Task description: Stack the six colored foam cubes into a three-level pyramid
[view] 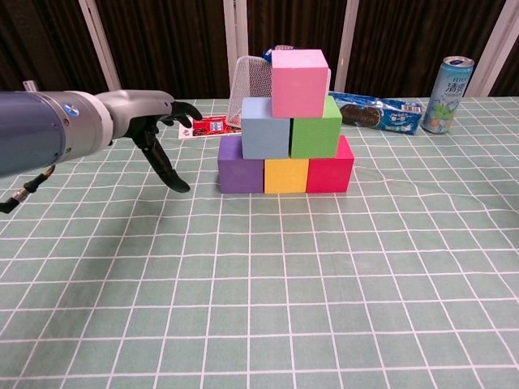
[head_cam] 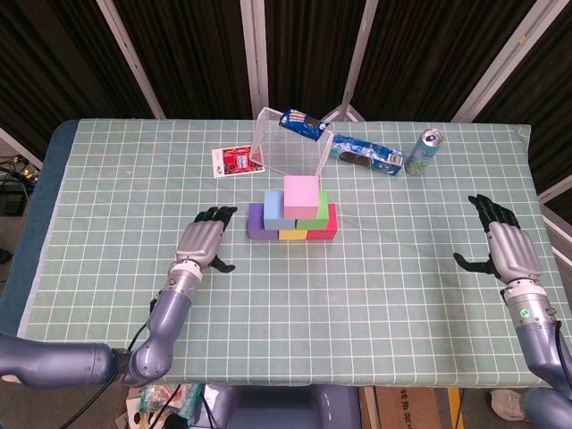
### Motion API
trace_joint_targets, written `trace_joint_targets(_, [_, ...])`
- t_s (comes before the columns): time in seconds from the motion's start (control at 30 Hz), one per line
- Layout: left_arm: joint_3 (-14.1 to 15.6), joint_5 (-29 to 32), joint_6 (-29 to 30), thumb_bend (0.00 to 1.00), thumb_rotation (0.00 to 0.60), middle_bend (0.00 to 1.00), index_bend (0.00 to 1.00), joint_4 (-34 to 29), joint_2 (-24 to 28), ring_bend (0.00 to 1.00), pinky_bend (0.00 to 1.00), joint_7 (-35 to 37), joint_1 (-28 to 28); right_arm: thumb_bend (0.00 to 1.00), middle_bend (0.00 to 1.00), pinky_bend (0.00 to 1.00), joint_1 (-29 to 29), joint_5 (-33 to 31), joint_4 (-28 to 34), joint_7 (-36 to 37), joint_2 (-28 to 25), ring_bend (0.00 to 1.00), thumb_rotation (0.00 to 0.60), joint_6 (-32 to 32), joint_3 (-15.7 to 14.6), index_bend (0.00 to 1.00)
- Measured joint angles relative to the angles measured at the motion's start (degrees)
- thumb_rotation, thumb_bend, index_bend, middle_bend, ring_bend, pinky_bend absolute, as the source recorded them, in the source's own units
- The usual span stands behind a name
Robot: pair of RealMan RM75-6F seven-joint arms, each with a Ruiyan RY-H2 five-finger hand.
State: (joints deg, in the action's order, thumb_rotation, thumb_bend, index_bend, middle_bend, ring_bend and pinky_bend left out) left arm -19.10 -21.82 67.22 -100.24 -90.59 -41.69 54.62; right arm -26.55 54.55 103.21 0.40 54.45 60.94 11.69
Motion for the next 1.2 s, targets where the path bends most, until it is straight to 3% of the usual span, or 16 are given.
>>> trace_joint_targets(1.2, [-0.3,3.2,-0.8,0.16,0.6,0.04,0.0,5.1,-4.2,0.0,0.08,-1.0,5.1,0.29,0.0,0.0,0.7,-0.1,-0.5,0.3,0.5,0.0,0.6,-1.6,1.1,0.0])
